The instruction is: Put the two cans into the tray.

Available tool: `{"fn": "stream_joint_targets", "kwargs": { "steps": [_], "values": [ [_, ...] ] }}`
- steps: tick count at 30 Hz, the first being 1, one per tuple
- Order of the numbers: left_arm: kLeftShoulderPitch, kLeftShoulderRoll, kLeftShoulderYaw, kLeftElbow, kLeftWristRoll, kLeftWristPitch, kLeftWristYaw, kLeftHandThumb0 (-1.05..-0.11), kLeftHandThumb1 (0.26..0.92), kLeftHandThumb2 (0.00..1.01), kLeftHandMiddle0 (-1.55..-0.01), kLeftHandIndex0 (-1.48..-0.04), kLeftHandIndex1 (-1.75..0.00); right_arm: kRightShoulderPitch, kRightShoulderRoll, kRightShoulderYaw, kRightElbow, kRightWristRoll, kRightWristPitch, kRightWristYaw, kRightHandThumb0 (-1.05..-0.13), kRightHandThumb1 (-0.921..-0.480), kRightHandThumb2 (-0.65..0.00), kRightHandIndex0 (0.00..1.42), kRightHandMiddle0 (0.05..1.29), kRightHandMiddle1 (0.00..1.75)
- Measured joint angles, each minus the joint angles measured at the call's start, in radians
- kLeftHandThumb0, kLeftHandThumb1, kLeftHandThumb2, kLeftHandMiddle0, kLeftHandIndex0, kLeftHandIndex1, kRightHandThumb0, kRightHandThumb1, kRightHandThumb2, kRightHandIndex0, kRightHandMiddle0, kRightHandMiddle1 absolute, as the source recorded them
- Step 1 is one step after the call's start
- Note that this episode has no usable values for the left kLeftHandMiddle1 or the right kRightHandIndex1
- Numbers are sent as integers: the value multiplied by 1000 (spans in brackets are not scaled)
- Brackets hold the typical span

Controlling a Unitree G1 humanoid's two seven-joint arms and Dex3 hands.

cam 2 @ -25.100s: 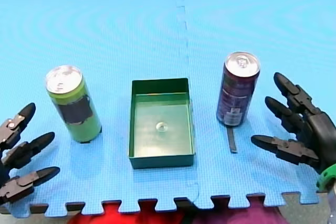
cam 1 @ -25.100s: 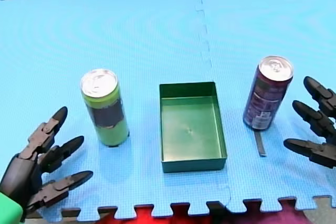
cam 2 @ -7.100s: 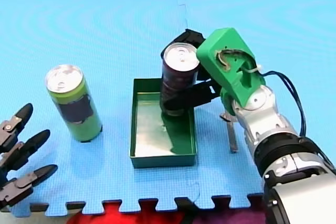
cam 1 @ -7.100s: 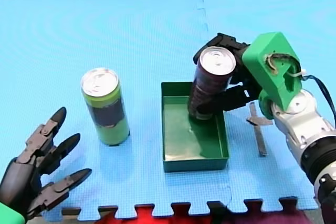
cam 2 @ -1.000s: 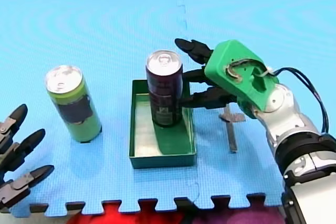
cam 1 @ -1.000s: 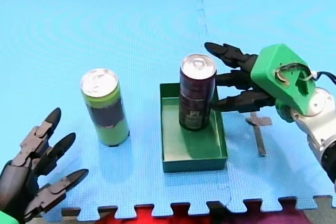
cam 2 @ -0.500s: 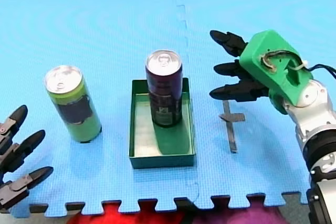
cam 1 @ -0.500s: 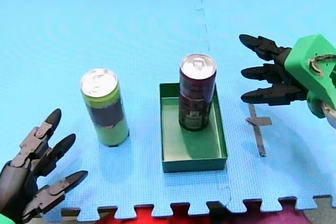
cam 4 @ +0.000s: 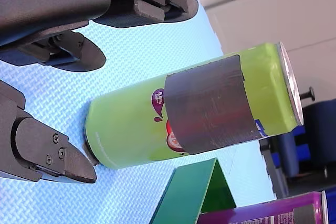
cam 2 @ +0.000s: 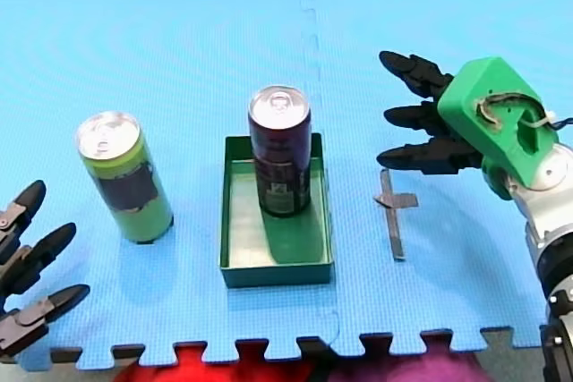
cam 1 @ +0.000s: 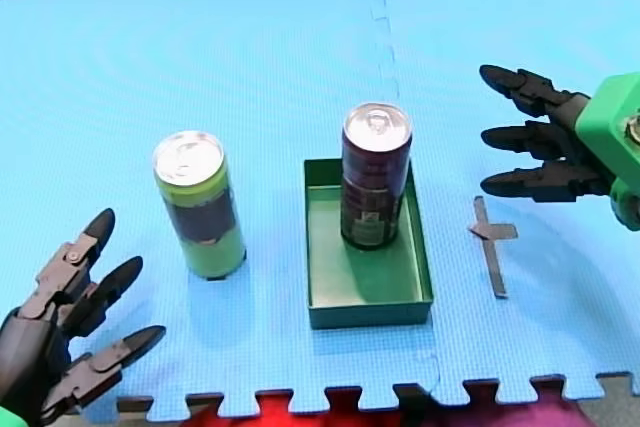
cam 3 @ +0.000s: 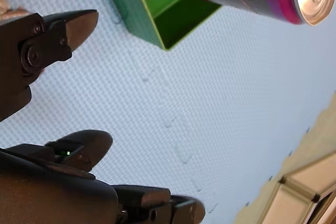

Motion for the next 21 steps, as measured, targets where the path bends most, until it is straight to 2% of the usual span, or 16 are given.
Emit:
{"fn": "stream_joint_targets", "kwargs": {
  "steps": [2, 3, 4, 5, 6, 7, 10, 13, 15, 18, 20, 21],
  "values": [
    [-1, 0, 1, 1, 2, -2, 4, -1048, 850, 3, -485, -200, 0, 12, 11, -2, -1, 0, -6, -41, -807, -682, 0, 1180, 1064, 81],
    [-1, 1, 1, 1, 2, -2, 5, -1048, 850, 3, -485, -200, 0, 23, 19, -5, -1, 2, -13, -57, -788, -678, -2, 1126, 1142, 121],
    [-1, 2, 1, 0, 2, -2, 5, -1048, 849, 3, -484, -200, -1, 35, 26, -9, 0, 7, -25, -64, -717, -688, -3, 895, 997, 666],
    [0, 4, 2, 0, 2, -1, 6, -1048, 849, 2, -484, -201, -1, 49, 34, -15, 3, 13, -33, -64, -686, -696, -5, 797, 827, 1082],
    [0, 6, 3, 0, 2, -1, 5, -1048, 849, 2, -485, -201, -1, 57, 39, -21, 5, 22, -38, -59, -646, -705, -5, 781, 698, 1406],
    [0, 7, 3, -1, 2, 2, 5, -1048, 848, 2, -485, -202, -1, 66, 44, -32, 8, 36, -43, -49, -594, -714, -7, 791, 614, 1607],
    [0, 10, 5, -3, 1, 10, 5, -1048, 846, 1, -485, -203, -2, 77, 51, -55, 11, 66, -43, -26, -504, -719, -5, 808, 566, 1731],
    [-1, 10, 6, -4, 0, 17, 5, -1048, 844, 0, -485, -205, -2, 82, 52, -63, 9, 72, -38, -26, -442, -723, -5, 818, 568, 1745],
    [-4, 11, 8, -1, -2, 20, 2, -1048, 843, 0, -486, -206, -3, 87, 52, -65, 5, 72, -29, -37, -423, -725, -5, 822, 571, 1746],
    [-13, 12, 12, 9, -10, 25, -5, -1048, 838, 0, -488, -209, -4, 98, 52, -67, -3, 73, -17, -57, -425, -730, -6, 822, 571, 1746],
    [-20, 12, 15, 18, -16, 27, -9, -1048, 834, 0, -489, -210, -4, 107, 52, -69, -7, 74, -14, -61, -491, -739, -8, 784, 544, 1744],
    [-26, 11, 16, 25, -20, 28, -11, -1048, 833, 0, -490, -211, -4, 111, 53, -71, -8, 75, -14, -61, -511, -741, -6, 748, 574, 1643]
  ]
}}
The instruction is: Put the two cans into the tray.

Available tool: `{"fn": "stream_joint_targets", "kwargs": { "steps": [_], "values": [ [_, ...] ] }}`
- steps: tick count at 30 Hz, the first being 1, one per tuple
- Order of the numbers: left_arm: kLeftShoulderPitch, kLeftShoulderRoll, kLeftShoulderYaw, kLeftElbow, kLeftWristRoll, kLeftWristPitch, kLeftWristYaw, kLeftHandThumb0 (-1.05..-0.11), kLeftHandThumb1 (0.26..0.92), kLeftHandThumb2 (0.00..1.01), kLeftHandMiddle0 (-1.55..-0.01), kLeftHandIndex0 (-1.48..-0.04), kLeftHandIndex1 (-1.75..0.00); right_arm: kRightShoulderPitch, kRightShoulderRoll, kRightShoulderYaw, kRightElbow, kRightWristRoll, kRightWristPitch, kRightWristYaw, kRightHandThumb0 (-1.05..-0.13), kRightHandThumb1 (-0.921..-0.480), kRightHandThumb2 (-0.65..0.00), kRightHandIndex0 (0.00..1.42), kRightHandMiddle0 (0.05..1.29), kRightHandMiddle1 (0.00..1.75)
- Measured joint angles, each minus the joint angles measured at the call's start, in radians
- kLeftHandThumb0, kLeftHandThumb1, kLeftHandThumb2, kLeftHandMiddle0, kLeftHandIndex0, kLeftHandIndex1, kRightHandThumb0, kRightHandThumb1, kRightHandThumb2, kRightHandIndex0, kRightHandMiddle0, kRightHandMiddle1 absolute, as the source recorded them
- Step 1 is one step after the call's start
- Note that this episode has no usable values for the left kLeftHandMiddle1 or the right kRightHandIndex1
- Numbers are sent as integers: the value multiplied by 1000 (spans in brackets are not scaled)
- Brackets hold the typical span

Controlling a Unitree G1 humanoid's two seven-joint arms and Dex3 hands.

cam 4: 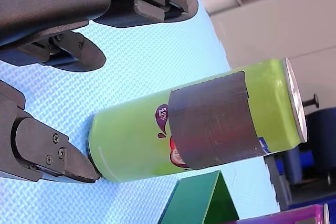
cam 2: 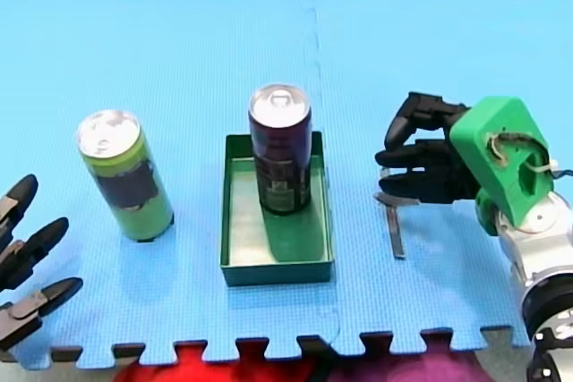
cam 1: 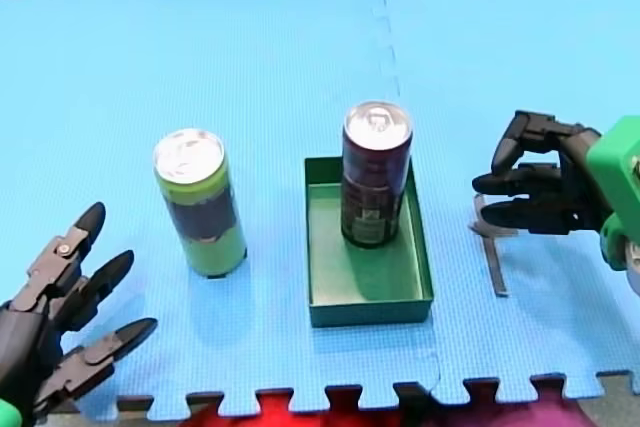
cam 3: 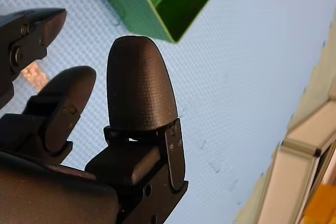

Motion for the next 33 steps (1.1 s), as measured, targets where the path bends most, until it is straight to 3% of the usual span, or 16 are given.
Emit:
{"fn": "stream_joint_targets", "kwargs": {
  "steps": [3, 11, 18, 22, 27, 33],
  "values": [
    [-21, 0, 5, 29, -4, -1, -7, -1048, 826, 0, -493, -212, -4, 7, 1, -10, -2, 14, 2, 4, -541, -745, -1, 705, 693, 1276],
    [-92, 17, 23, 125, -8, -14, -24, -1048, 807, -1, -499, -210, -2, 21, 1, -69, -8, 85, 6, 38, -583, -766, -2, 753, 795, 857],
    [-146, 24, 35, 203, -18, -37, -40, -1048, 795, 0, -510, -208, -1, 21, -17, -96, -3, 104, 21, 60, -601, -792, -1, 765, 868, 496],
    [-192, 25, 48, 278, -25, -74, -54, -1048, 794, 0, -520, -209, -1, 22, -24, -107, 0, 112, 25, 89, -608, -807, -3, 762, 897, 394],
    [-229, 29, 55, 337, -23, -97, -60, -1048, 794, 0, -533, -209, 0, 28, -29, -117, 5, 117, 26, 105, -675, -856, -15, 756, 915, 334],
    [-267, 33, 57, 367, -23, -101, -71, -1048, 788, 0, -550, -202, 0, 31, -32, -126, 14, 119, 27, 115, -689, -886, -14, 758, 928, 291]
  ]
}}
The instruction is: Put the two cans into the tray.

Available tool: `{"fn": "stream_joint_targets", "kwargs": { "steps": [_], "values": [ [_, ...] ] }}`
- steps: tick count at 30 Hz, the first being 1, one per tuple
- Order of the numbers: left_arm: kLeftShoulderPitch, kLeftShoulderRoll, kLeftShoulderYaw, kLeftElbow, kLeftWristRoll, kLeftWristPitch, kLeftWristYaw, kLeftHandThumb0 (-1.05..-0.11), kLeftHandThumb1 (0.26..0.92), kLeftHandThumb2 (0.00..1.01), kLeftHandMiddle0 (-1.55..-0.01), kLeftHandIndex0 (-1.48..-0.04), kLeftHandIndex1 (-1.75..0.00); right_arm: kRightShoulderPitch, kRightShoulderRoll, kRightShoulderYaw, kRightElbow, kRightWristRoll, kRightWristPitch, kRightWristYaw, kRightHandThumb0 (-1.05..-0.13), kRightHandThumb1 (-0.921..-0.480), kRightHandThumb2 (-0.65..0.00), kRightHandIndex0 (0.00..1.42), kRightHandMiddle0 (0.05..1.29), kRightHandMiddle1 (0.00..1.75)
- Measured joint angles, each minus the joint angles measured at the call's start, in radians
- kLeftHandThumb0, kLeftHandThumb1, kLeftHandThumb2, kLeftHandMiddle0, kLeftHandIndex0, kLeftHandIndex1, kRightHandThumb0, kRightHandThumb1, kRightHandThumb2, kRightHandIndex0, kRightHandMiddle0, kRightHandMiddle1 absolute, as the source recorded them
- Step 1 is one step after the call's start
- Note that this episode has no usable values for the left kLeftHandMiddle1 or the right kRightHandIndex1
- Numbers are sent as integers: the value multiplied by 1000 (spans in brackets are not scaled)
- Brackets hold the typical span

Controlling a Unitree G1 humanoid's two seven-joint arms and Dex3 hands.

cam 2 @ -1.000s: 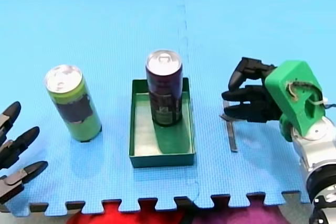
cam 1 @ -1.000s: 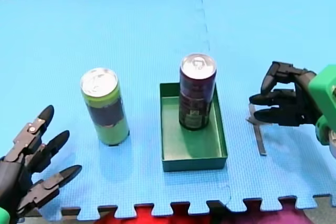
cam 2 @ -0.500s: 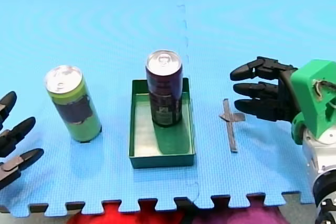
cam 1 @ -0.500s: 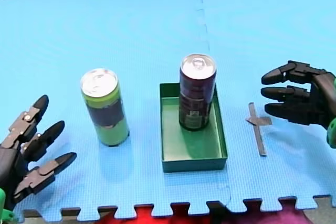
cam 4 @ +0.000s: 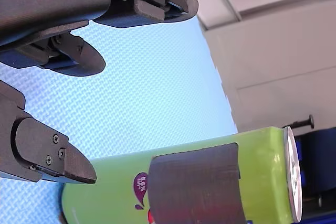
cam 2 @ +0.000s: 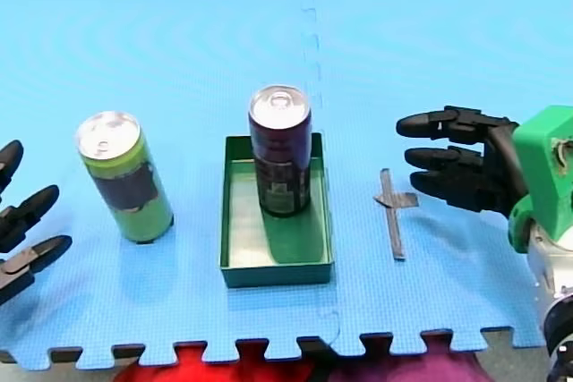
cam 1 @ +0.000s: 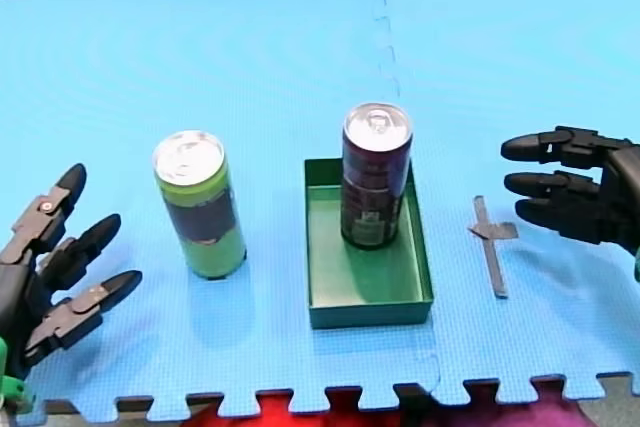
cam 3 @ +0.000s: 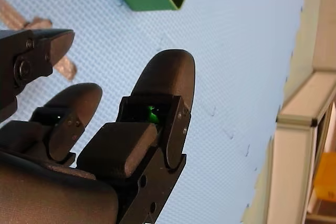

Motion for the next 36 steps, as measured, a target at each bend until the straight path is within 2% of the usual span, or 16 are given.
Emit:
{"fn": "stream_joint_targets", "kwargs": {
  "steps": [6, 12, 18, 26, 36],
  "values": [
    [-19, 6, -13, -25, 15, 18, -7, -1048, 769, 0, -566, -189, 0, 2, 4, -1, 4, -4, -1, -5, -695, -896, -7, 759, 940, 254],
    [-20, 7, -35, -75, 30, 60, -3, -1048, 717, -1, -600, -184, 0, 9, 8, 3, -2, -10, -3, -13, -699, -882, 0, 745, 948, 210],
    [-17, 4, -45, -112, 42, 86, 16, -1048, 699, 0, -619, -185, -1, 10, 7, 6, -5, -15, 13, -25, -692, -866, 0, 747, 963, 162],
    [-18, 2, -61, -117, 81, 87, 66, -1048, 704, 3, -617, -182, 0, 10, 9, 14, -5, -24, 25, -44, -691, -851, 0, 753, 978, 114],
    [-15, 2, -82, -132, 103, 103, 93, -1048, 732, 12, -585, -158, 0, 10, 9, 23, -9, -32, 26, -64, -683, -815, 0, 756, 998, 71]
  ]
}}
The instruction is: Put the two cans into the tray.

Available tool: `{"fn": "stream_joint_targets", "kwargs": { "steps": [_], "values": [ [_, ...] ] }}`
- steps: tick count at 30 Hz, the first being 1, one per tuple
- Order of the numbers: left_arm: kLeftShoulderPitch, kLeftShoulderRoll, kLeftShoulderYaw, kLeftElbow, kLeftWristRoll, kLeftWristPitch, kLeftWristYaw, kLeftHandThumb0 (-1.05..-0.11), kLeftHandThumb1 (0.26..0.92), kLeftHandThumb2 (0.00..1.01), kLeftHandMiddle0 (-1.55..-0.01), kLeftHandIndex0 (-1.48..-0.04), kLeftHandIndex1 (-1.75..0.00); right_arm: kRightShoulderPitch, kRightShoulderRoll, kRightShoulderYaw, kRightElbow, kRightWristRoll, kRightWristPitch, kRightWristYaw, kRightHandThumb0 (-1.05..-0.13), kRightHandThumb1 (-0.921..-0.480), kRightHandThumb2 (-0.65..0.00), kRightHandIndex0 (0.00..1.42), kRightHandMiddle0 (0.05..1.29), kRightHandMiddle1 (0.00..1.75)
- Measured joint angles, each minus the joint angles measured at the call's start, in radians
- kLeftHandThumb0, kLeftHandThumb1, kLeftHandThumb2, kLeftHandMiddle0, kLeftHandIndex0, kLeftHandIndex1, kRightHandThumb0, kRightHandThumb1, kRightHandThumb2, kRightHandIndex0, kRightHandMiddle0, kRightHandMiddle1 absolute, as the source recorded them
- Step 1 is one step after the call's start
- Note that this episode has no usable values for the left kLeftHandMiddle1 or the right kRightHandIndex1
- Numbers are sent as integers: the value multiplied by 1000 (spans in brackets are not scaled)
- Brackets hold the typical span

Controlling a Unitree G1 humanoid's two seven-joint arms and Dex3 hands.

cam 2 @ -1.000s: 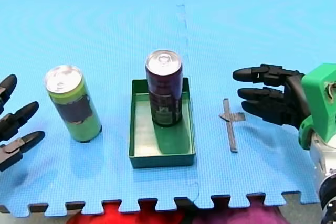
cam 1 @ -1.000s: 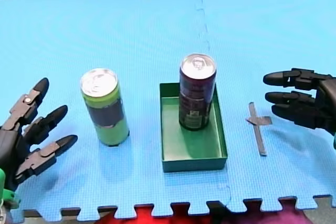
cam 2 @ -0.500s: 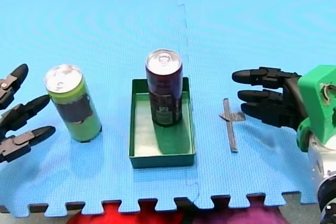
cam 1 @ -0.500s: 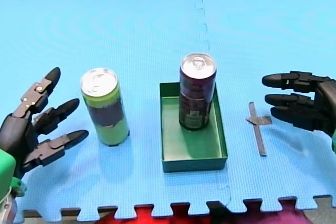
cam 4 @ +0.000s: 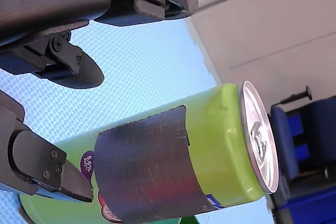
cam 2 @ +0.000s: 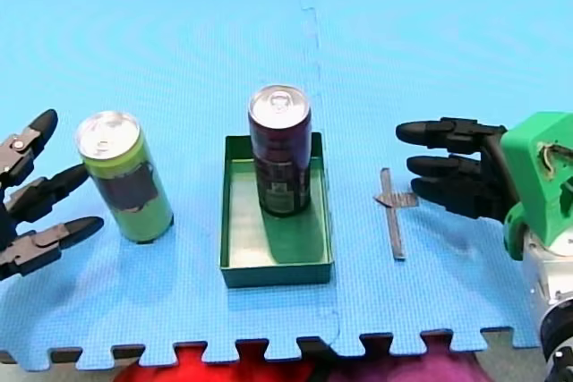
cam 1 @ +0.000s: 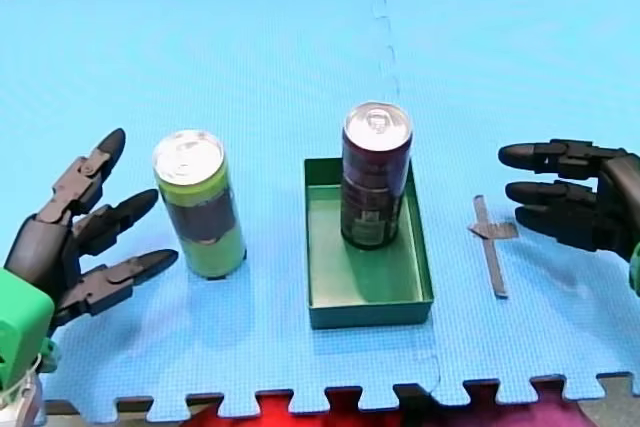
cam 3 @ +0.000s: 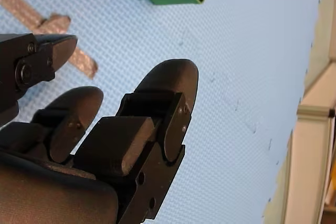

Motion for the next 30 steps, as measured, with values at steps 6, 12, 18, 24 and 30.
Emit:
{"fn": "stream_joint_targets", "kwargs": {
  "steps": [6, 12, 18, 24, 30],
  "values": [
    [7, 10, -16, -29, -2, 64, -34, -1048, 735, 8, -558, -139, 0, -3, 0, 1, -9, 0, 11, -5, -681, -799, 0, 750, 1008, 55],
    [15, 29, -24, -58, -6, 130, -67, -1048, 723, 0, -542, -131, 0, -8, -1, 10, -13, -9, 37, -38, -671, -791, 0, 739, 1011, 42],
    [15, 32, -23, -63, -11, 139, -72, -1048, 700, 0, -539, -130, 0, -11, -3, 15, -15, -17, 42, -44, -661, -785, 0, 730, 1011, 31],
    [12, 32, -16, -57, -24, 140, -76, -1048, 676, 0, -542, -129, 0, -13, -4, 21, -16, -23, 45, -56, -651, -781, 0, 726, 1013, 24],
    [3, 32, -9, -37, -28, 141, -77, -1048, 665, 0, -551, -126, 0, -14, -4, 23, -16, -25, 45, -60, -645, -780, 0, 725, 1014, 18]
  ]
}}
